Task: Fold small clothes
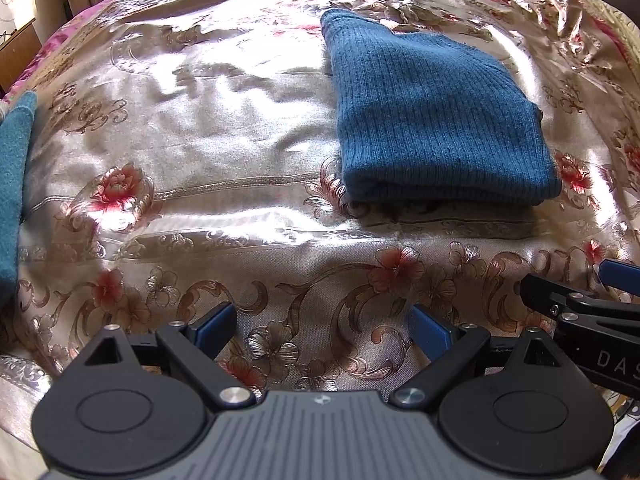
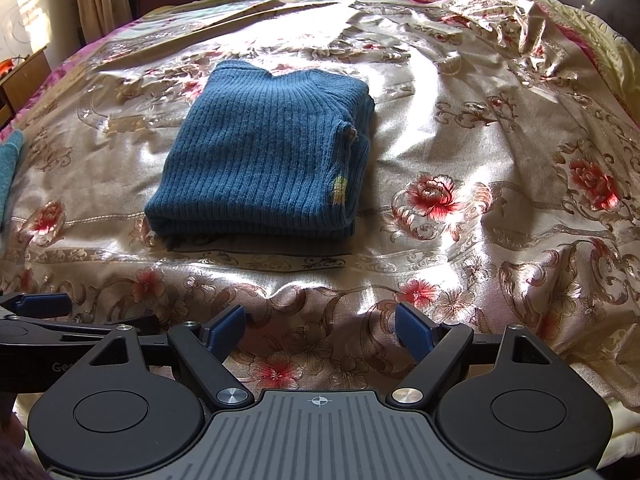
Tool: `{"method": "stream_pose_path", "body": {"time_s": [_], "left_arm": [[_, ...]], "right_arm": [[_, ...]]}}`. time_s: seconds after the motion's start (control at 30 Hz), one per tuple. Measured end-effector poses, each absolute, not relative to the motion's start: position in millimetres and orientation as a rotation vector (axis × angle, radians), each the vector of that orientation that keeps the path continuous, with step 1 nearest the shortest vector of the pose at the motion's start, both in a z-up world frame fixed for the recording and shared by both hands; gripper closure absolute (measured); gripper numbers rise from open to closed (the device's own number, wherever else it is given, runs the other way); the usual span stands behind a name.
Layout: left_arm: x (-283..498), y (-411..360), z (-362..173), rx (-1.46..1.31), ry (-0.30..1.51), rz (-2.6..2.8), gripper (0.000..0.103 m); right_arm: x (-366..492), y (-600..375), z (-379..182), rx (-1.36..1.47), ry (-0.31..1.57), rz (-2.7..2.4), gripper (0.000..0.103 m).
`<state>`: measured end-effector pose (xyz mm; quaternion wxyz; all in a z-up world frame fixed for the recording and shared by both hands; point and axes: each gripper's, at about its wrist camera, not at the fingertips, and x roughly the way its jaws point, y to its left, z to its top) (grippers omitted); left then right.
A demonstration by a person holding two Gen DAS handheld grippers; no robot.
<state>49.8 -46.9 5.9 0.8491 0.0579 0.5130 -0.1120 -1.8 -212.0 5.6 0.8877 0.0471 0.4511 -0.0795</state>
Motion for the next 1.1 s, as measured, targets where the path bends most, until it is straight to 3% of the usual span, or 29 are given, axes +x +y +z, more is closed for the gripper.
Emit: {"method": "stream_pose_path", "body": {"time_s": [1.1], "left_arm": [[48.7, -50.8, 8.2, 0.140, 1.065, -0.237, 0.006]], "right_arm": [[-0.4, -212.4, 5.8, 0.104, 0.941, -0.160, 0.018]]}}
